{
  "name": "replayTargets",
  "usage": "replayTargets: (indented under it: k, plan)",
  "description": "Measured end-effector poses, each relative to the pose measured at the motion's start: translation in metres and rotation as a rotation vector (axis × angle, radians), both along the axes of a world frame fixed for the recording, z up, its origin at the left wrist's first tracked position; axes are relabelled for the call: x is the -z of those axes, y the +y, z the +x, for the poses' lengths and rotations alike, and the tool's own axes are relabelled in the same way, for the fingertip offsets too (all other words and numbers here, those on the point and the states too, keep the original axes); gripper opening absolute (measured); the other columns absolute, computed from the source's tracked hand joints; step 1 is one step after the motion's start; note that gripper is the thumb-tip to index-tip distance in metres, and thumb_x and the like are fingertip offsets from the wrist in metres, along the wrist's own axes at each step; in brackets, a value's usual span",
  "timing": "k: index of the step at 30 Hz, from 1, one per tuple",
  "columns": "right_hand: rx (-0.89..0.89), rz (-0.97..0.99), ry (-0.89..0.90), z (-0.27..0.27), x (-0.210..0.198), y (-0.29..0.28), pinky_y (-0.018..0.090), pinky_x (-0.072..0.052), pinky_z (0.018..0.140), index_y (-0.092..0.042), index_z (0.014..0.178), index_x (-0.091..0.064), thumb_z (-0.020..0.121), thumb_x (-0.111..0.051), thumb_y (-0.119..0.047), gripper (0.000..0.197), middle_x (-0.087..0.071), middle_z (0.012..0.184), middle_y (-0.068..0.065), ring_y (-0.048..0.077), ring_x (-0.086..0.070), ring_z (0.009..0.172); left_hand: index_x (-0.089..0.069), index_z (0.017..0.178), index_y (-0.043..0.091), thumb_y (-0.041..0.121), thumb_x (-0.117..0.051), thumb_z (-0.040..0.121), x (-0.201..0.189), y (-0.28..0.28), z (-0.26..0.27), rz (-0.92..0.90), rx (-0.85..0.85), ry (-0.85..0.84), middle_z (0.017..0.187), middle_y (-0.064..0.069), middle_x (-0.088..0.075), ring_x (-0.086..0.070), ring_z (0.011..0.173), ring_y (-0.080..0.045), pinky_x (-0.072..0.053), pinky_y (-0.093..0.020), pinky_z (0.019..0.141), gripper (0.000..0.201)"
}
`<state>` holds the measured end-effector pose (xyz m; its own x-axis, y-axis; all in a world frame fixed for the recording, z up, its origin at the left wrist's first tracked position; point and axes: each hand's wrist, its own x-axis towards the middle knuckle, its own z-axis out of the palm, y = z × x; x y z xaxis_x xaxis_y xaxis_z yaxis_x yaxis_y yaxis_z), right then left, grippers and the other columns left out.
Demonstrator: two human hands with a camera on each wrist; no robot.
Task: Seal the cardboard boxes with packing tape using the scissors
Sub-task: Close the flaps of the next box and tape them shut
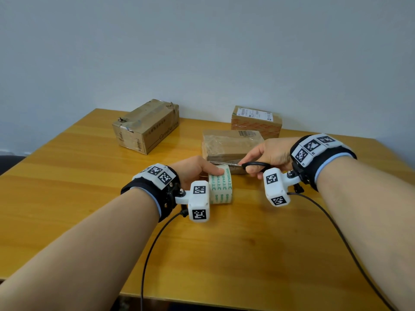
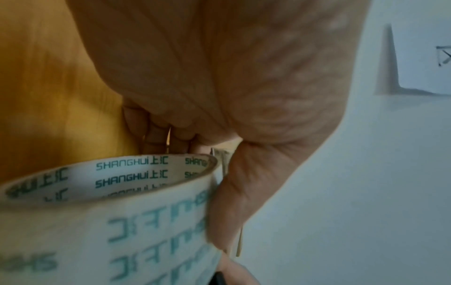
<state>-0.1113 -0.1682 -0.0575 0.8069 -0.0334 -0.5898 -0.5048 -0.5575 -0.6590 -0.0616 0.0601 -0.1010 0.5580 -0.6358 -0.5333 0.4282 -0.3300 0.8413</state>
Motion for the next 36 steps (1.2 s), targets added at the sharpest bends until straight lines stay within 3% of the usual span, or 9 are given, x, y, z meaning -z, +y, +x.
replayTargets:
  k: [5,9,12,16,18,25,30,33,36]
  plan:
    - [-0.002,-0.017,0.01,-0.002,0.0,0.003,0.032,-0.043,0.071,-0.028,0.09,-0.083,0.04,-0.094,-0.035,0.052,-0.076,0.088,0.009,0.02,-0.057,0.074,-0.065,0.094,0.001,0.01,-0.053,0.096,-0.004,0.007,-0.003,-0.001,0.052,0.012,0.075,-0.012,-0.073,-0.07,0.061,-0.023,-0.054,-0.036,0.068,0.015]
    - [0.032,0.015,0.01,-0.006,0.001,0.007,0.038,-0.058,0.079,-0.018,0.108,-0.076,0.064,-0.086,-0.01,0.046,-0.073,0.092,0.013,0.023,-0.067,0.076,-0.071,0.079,0.004,0.008,-0.05,0.096,-0.002,0.013,-0.008,0.007,0.132,0.034,0.073,-0.009,-0.071,-0.07,0.062,-0.021,-0.055,-0.031,0.062,0.027]
    - [-0.092,-0.214,0.043,-0.014,0.0,0.01,0.038,-0.058,0.089,-0.023,0.113,-0.075,0.08,-0.083,-0.01,0.037,-0.075,0.092,-0.004,0.018,-0.068,0.087,-0.073,0.063,0.007,0.005,-0.05,0.095,-0.001,0.021,-0.009,0.003,0.152,0.034,0.071,-0.008,-0.07,-0.068,0.059,-0.021,-0.054,-0.027,0.056,0.04]
    - [-0.279,-0.659,-0.003,-0.024,0.003,0.02,0.032,-0.053,0.094,-0.031,0.12,-0.065,0.082,-0.083,-0.028,0.043,-0.065,0.105,-0.014,0.013,-0.061,0.096,-0.065,0.085,0.003,0.005,-0.063,0.082,-0.01,0.031,-0.008,0.008,0.163,-0.004,0.082,-0.012,-0.071,-0.07,0.072,-0.026,-0.056,-0.034,0.069,0.004]
    - [-0.319,-0.779,-0.035,-0.025,0.01,0.024,0.032,-0.051,0.095,-0.027,0.127,-0.062,0.081,-0.084,-0.03,0.051,-0.063,0.123,-0.007,0.015,-0.058,0.101,-0.062,0.092,0.002,0.007,-0.065,0.076,-0.012,0.035,-0.005,0.013,0.166,-0.013,0.083,-0.014,-0.071,-0.071,0.074,-0.028,-0.056,-0.035,0.069,0.016]
    - [-0.451,-1.049,0.061,-0.02,0.012,0.042,0.034,-0.051,0.098,-0.025,0.141,-0.055,0.082,-0.083,-0.034,0.066,-0.047,0.152,0.004,0.027,-0.056,0.127,-0.059,0.09,0.003,-0.002,-0.055,0.09,-0.015,0.039,0.0,0.026,0.136,-0.083,0.075,-0.013,-0.071,-0.071,0.064,-0.026,-0.058,-0.032,0.057,0.006]
    - [-0.454,-1.003,0.056,-0.02,0.003,0.05,0.027,-0.055,0.073,-0.015,0.135,-0.06,0.09,-0.075,-0.018,0.047,-0.063,0.133,0.005,0.024,-0.069,0.1,-0.059,0.091,0.003,0.001,-0.051,0.092,-0.009,0.04,0.006,0.01,0.115,-0.049,0.077,-0.014,-0.07,-0.071,0.066,-0.028,-0.058,-0.035,0.058,0.008]
    - [-0.25,-0.828,-0.216,-0.017,-0.002,0.05,0.027,-0.058,0.06,-0.016,0.101,-0.073,0.095,-0.067,-0.018,0.008,-0.076,0.098,0.001,0.014,-0.07,0.065,-0.059,0.093,0.002,0.003,-0.055,0.088,-0.005,0.04,0.008,-0.012,0.101,-0.029,0.08,-0.015,-0.069,-0.071,0.068,-0.029,-0.058,-0.036,0.06,0.006]
    - [-0.129,-0.806,-0.616,-0.003,-0.003,0.054,0.031,-0.055,0.073,-0.027,0.09,-0.064,0.091,-0.068,-0.043,0.017,-0.067,0.095,-0.01,0.012,-0.066,0.083,-0.061,0.088,0.003,0.005,-0.055,0.088,-0.001,0.039,0.011,-0.036,0.089,-0.026,0.078,-0.012,-0.068,-0.069,0.066,-0.027,-0.057,-0.034,0.06,0.006]
